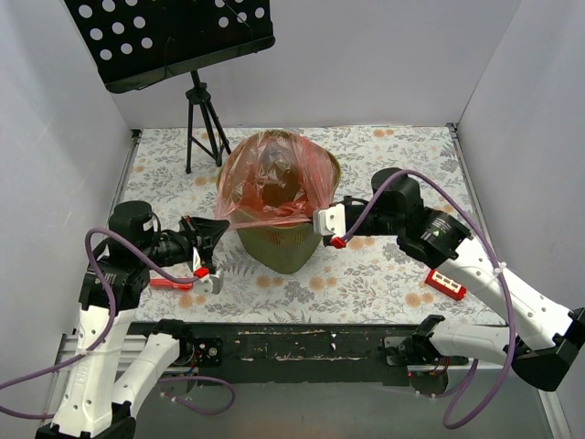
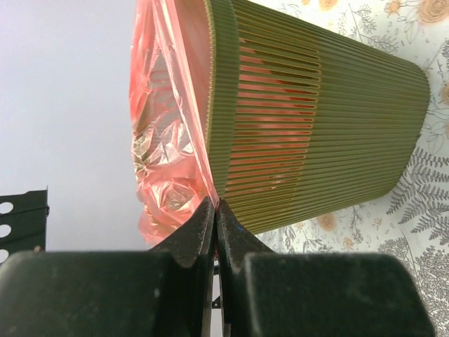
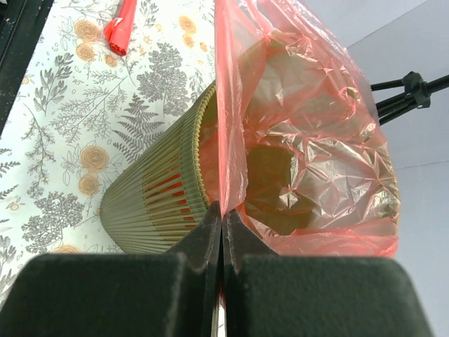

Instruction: Put the trash bags into the trash bin

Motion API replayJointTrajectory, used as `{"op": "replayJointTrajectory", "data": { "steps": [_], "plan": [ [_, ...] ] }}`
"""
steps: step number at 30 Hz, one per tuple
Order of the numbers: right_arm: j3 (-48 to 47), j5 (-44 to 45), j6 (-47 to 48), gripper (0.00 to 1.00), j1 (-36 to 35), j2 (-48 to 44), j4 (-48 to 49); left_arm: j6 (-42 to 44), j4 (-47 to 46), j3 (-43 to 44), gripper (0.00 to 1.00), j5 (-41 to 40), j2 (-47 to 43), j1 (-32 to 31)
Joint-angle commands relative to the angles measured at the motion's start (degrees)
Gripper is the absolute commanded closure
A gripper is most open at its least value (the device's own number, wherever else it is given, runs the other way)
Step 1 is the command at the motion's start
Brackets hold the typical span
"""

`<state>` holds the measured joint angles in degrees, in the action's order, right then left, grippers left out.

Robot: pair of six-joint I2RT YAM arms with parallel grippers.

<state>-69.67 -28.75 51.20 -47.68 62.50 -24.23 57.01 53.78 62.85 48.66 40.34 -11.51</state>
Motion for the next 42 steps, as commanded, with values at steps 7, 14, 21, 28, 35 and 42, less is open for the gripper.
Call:
{"op": "replayJointTrajectory", "data": {
  "steps": [7,14,21,28,35,42],
  "plan": [
    [6.20,2.91,6.10,0.99,-1.80,-4.22,-1.26,5.57,0.99,-5.62,1.00,-3.84,-0.26,0.35],
    [12.10,6.86,7.25,0.99,-2.50,-7.30,0.85,4.34,-5.17,-11.43,1.00,-4.89,-0.87,0.43],
    [18.07,17.13,2.69,0.99,-2.50,-6.43,8.66,-6.19,-14.91,-16.53,1.00,-9.90,0.18,0.43],
    [18.26,21.37,-2.24,0.70,-2.50,-5.19,4.64,-17.98,-17.22,-17.68,1.00,-16.67,2.99,0.35],
    [5.44,17.86,-5.49,0.59,-2.50,-10.29,-10.99,-23.16,1.29,-8.11,0.69,-12.20,-0.34,0.43],
    [-3.44,23.21,-13.66,0.53,-2.50,-10.57,-9.98,-49.49,3.02,5.52,0.50,-12.09,3.07,0.35]
  ]
}}
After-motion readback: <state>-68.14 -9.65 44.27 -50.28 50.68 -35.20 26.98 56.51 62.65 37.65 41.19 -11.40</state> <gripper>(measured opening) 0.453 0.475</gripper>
